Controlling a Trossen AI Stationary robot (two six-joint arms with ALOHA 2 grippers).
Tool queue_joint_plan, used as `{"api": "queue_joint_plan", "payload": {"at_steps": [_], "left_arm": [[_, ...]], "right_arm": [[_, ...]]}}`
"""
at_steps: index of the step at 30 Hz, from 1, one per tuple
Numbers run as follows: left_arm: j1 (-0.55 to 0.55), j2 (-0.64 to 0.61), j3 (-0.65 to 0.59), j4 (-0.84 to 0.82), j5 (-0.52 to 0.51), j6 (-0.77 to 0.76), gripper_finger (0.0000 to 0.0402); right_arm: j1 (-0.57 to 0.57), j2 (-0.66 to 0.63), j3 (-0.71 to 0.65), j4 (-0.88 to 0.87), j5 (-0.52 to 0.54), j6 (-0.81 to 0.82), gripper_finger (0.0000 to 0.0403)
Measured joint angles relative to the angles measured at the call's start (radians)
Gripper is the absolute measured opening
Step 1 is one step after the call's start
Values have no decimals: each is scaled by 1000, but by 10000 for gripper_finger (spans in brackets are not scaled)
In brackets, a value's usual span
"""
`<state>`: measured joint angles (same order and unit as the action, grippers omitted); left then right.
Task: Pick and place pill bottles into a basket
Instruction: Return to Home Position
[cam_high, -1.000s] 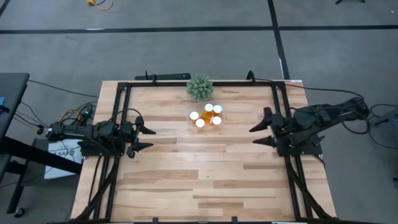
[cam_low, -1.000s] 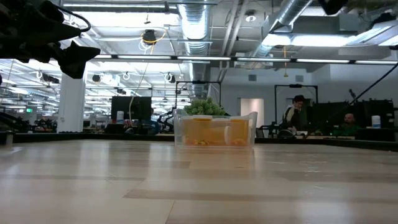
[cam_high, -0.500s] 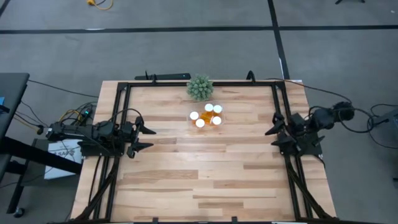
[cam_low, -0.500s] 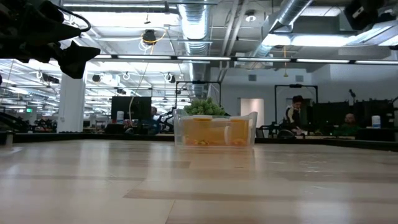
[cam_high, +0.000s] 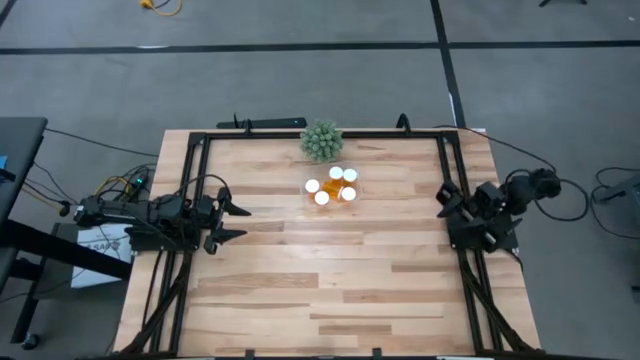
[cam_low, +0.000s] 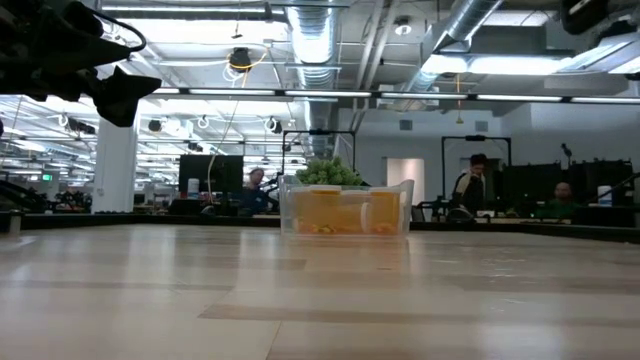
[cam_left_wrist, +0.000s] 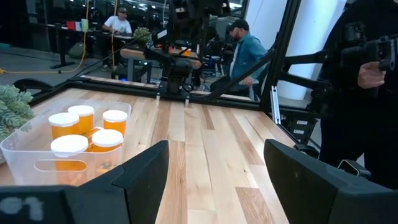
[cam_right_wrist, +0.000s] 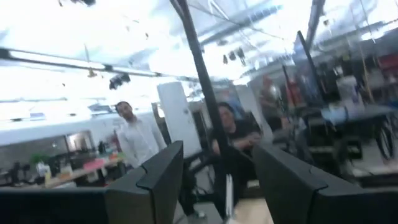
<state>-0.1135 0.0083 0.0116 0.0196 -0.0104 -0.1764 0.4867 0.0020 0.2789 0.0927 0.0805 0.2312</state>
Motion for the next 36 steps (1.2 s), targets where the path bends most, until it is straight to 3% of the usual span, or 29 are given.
{"api": "queue_joint_plan", "payload": {"at_steps": [12,24,36], "left_arm": [[0,0,0,0,0,0,254],[0,0,0,0,0,0,254],[0,0,0,0,0,0,254]], "right_arm": [[28,1,-152,141,-30,31,153],[31,1,-266,124,-30,31,148],[12,1,-268,-76,-30,-22,141]]}}
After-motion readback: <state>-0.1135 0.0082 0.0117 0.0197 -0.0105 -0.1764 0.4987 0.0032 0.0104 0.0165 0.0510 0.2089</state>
